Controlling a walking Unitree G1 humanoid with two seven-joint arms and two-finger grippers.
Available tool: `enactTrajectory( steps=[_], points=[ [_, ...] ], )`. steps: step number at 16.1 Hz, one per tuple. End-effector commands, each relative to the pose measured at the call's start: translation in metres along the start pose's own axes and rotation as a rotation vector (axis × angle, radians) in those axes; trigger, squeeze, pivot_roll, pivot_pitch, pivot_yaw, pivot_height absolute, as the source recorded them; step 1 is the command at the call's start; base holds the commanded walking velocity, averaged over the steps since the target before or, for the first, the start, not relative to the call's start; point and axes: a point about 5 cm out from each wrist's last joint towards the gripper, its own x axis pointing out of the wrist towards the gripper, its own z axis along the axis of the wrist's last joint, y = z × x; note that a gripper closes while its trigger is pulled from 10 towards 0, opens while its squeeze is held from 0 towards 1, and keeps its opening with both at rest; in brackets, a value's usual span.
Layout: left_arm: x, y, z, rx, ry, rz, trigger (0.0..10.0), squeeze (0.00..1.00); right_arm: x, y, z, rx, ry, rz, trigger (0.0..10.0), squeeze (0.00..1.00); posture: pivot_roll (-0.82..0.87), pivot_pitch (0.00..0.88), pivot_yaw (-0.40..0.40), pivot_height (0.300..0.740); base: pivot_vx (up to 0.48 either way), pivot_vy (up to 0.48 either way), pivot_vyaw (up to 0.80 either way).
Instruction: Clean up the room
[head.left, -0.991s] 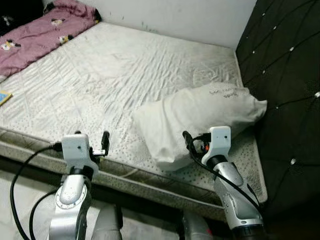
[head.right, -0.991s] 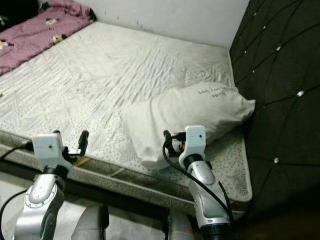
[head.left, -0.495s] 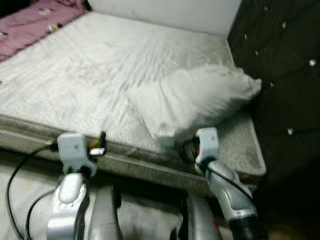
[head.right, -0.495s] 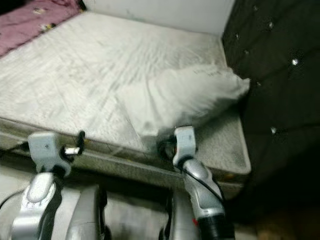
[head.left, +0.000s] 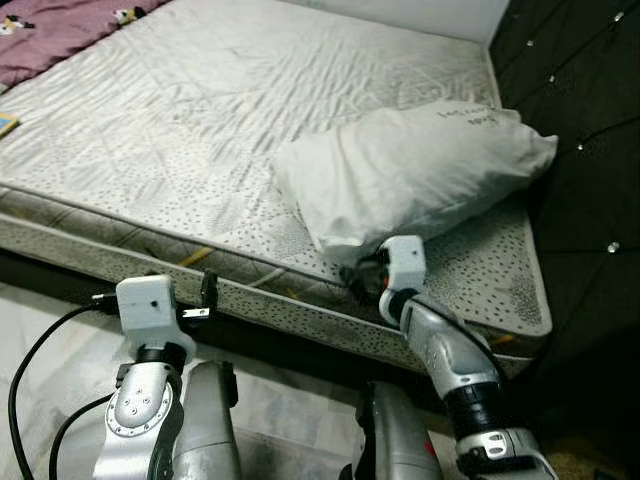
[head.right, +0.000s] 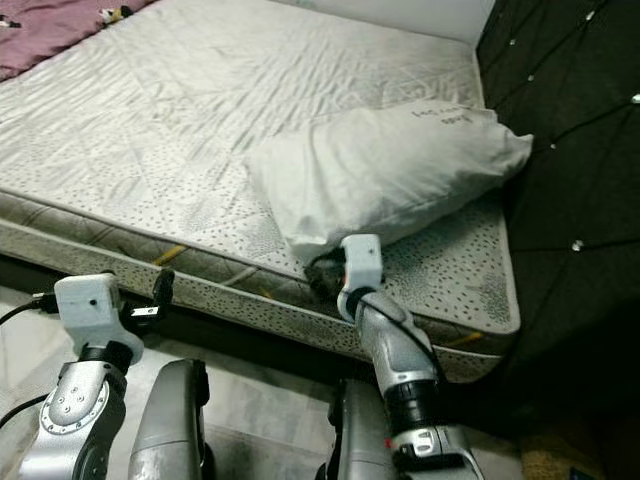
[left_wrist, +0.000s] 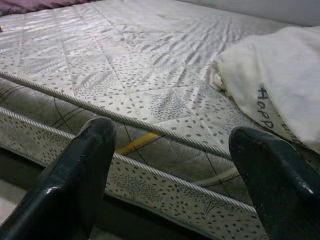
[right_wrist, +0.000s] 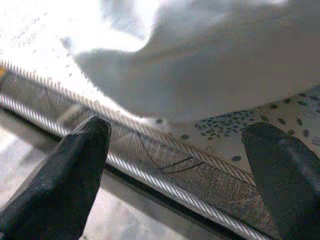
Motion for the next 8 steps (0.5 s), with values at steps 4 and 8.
enactTrajectory(
  steps=[4,8],
  points=[
    [-0.005,-0.003,0.002,0.011,0.019,-0.011,10.0,0.00,0.008,0.018,0.005,0.276,0.089,0.008,10.0,0.00,0.19,0.105,-0.094,0.554,0.000,0.000,0.00],
    [-0.007,-0.006,0.004,0.010,0.018,-0.018,10.0,0.00,0.017,0.031,0.024,0.377,0.018,0.018,10.0,0.00,0.21,0.108,-0.092,0.554,0.000,0.000,0.00]
  ],
)
